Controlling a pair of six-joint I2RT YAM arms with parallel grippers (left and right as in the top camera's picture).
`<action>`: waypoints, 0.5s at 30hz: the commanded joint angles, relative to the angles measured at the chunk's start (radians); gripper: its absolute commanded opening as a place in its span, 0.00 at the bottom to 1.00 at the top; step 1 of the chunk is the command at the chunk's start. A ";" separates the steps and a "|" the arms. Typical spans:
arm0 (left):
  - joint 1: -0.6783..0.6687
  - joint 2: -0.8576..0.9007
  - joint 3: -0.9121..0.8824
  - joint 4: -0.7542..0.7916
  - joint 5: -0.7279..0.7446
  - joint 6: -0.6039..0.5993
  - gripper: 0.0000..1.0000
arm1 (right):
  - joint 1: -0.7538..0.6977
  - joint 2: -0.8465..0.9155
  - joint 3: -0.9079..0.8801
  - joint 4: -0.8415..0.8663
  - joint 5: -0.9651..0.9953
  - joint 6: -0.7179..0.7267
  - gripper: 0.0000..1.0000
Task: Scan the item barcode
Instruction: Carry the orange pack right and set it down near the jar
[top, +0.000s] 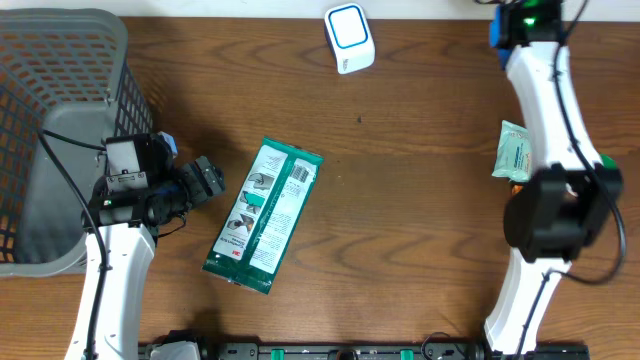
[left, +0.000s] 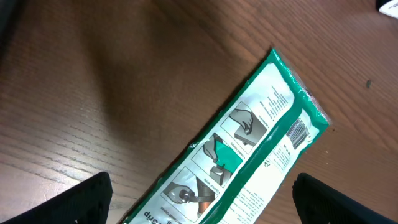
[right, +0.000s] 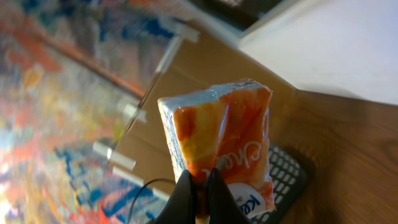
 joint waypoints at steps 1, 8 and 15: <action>0.009 0.004 0.006 -0.003 -0.014 -0.013 0.93 | -0.023 -0.079 0.009 -0.018 -0.037 0.011 0.01; 0.009 0.004 0.006 -0.003 -0.014 -0.013 0.93 | -0.095 -0.190 0.008 -0.041 -0.117 0.010 0.02; 0.009 0.004 0.006 -0.003 -0.014 -0.013 0.93 | -0.153 -0.249 -0.033 -0.036 -0.217 0.010 0.02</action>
